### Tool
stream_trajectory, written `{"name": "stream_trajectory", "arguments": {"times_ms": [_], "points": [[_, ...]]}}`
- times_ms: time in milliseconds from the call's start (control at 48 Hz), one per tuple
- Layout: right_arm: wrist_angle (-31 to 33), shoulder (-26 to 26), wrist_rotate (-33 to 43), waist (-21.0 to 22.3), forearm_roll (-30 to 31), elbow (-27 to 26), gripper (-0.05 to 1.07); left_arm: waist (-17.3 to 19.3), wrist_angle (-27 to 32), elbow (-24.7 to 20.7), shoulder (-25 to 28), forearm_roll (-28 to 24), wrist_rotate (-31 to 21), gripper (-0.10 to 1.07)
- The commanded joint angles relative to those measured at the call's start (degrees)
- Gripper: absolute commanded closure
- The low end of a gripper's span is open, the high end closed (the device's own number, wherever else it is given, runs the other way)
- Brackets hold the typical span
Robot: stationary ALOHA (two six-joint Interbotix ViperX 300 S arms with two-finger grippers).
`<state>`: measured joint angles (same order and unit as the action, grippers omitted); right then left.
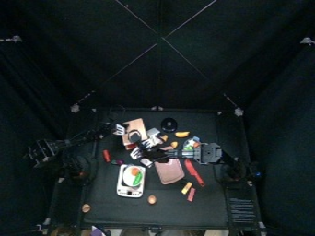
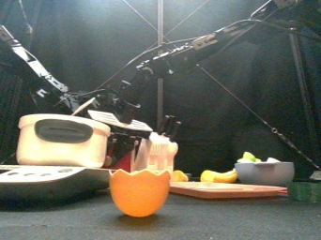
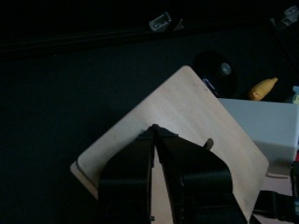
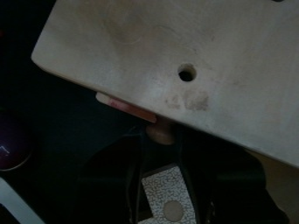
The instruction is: Grab drawer handle
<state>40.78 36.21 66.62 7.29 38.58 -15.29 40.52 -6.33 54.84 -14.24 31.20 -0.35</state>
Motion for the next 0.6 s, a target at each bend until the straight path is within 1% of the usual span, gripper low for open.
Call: {"name": "stream_trajectory", "arguments": {"times_ms": [0,583], "points": [[-0.18,-1.67,-0.09,0.18,0.26,-1.93,0.37,-0.09,0.26,-0.44,0.00,-0.09,0.00,0.47],[-0.18,-1.67,-0.18,0.00,0.18,-1.85,0.39,-0.09,0.26,-0.26,0.00,0.62,0.09,0.47]]}}
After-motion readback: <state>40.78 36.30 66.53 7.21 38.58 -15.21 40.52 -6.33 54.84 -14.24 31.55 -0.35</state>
